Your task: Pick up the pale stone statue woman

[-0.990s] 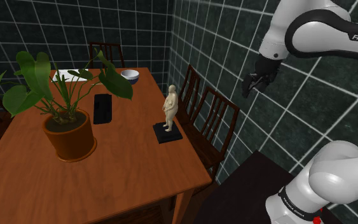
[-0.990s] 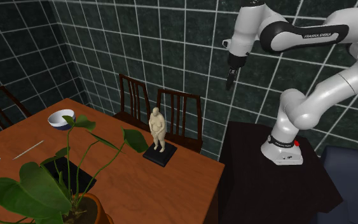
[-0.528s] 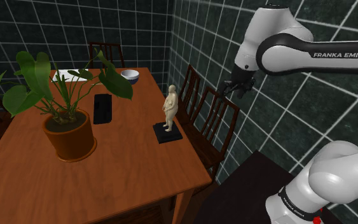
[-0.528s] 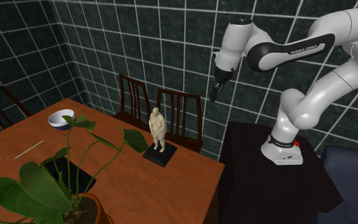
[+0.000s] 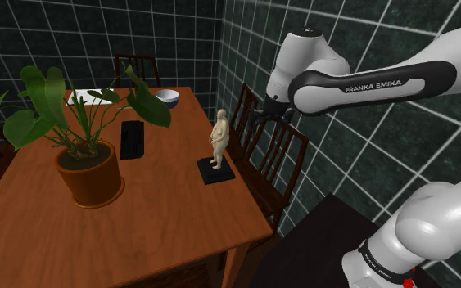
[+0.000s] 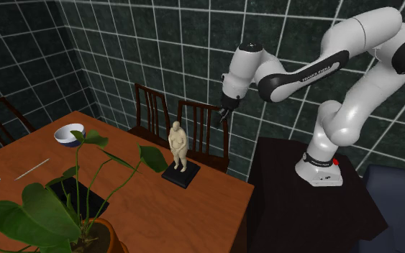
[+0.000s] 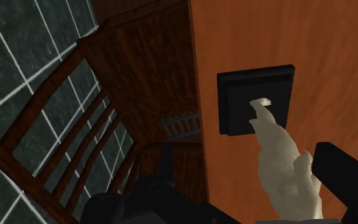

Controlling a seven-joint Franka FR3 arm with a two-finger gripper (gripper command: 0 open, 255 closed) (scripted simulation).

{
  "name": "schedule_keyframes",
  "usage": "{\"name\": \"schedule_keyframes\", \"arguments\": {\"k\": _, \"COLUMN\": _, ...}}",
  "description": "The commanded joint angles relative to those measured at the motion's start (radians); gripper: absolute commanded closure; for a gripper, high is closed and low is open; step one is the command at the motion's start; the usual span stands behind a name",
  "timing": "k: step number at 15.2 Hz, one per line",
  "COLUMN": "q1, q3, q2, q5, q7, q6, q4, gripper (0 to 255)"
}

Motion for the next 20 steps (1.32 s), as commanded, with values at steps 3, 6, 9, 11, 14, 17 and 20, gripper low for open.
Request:
{"name": "schedule_keyframes", "arguments": {"k": 3, "q1": -0.029, "q3": 0.063, "q2": 0.143, "q5": -0.079, "q7": 0.162, "q6": 0.088, "q4": 0.080, "gripper": 0}}
{"name": "schedule_keyframes", "arguments": {"k": 6, "q1": -0.046, "q3": 0.098, "q2": 0.259, "q5": -0.168, "q7": 0.290, "q6": 0.133, "q4": 0.159, "gripper": 0}}
{"name": "schedule_keyframes", "arguments": {"k": 9, "q1": -0.047, "q3": 0.116, "q2": 0.379, "q5": -0.272, "q7": 0.421, "q6": 0.156, "q4": 0.254, "gripper": 0}}
{"name": "schedule_keyframes", "arguments": {"k": 11, "q1": -0.037, "q3": 0.116, "q2": 0.459, "q5": -0.342, "q7": 0.504, "q6": 0.160, "q4": 0.326, "gripper": 0}}
{"name": "schedule_keyframes", "arguments": {"k": 14, "q1": -0.021, "q3": 0.106, "q2": 0.521, "q5": -0.395, "q7": 0.564, "q6": 0.170, "q4": 0.374, "gripper": 0}}
{"name": "schedule_keyframes", "arguments": {"k": 17, "q1": -0.017, "q3": 0.100, "q2": 0.540, "q5": -0.419, "q7": 0.588, "q6": 0.199, "q4": 0.358, "gripper": 0}}
{"name": "schedule_keyframes", "arguments": {"k": 20, "q1": -0.013, "q3": 0.091, "q2": 0.565, "q5": -0.451, "q7": 0.619, "q6": 0.233, "q4": 0.342, "gripper": 0}}
